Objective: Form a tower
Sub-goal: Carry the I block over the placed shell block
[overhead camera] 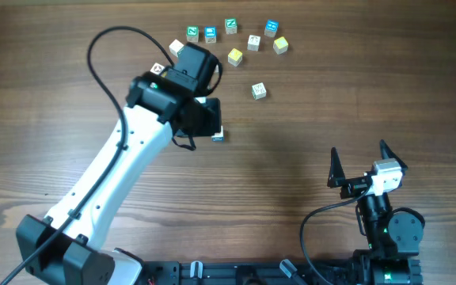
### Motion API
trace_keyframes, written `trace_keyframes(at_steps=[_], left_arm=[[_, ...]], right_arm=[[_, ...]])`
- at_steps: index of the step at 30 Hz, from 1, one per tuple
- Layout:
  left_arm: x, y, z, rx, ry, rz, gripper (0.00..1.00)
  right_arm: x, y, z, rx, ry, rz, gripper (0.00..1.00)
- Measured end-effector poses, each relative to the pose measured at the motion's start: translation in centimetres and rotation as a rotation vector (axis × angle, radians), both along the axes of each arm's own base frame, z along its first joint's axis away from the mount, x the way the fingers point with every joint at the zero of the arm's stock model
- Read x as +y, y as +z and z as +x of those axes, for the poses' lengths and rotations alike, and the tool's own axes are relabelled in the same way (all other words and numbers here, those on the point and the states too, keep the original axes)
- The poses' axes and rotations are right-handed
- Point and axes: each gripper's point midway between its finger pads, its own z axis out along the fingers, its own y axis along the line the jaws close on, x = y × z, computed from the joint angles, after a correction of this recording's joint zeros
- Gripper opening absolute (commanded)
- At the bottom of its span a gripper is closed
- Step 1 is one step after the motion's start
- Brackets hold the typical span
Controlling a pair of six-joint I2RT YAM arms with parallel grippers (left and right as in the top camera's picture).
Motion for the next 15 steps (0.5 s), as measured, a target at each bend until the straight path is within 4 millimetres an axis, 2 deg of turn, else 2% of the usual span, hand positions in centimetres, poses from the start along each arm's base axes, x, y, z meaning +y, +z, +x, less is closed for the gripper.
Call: trace_keyframes(at_steps=[4,11,15], left_arm=[[-0.6,-3.0,0.2,0.007,0.024,-0.010,0.16],[-1.3,-6.2,1.5,0.020,0.046,-0.009,0.15],[-1.5,-8.8,2.3,0.047,0.051,0.024,0.13]], right_arm=[[0.0,0.0,0.0,0.000,-0.001,0.000,1.00],[0.0,0.0,0.0,0.000,0.000,0.000,1.00],[0.0,0.0,0.0,0.000,0.000,0.000,1.00]])
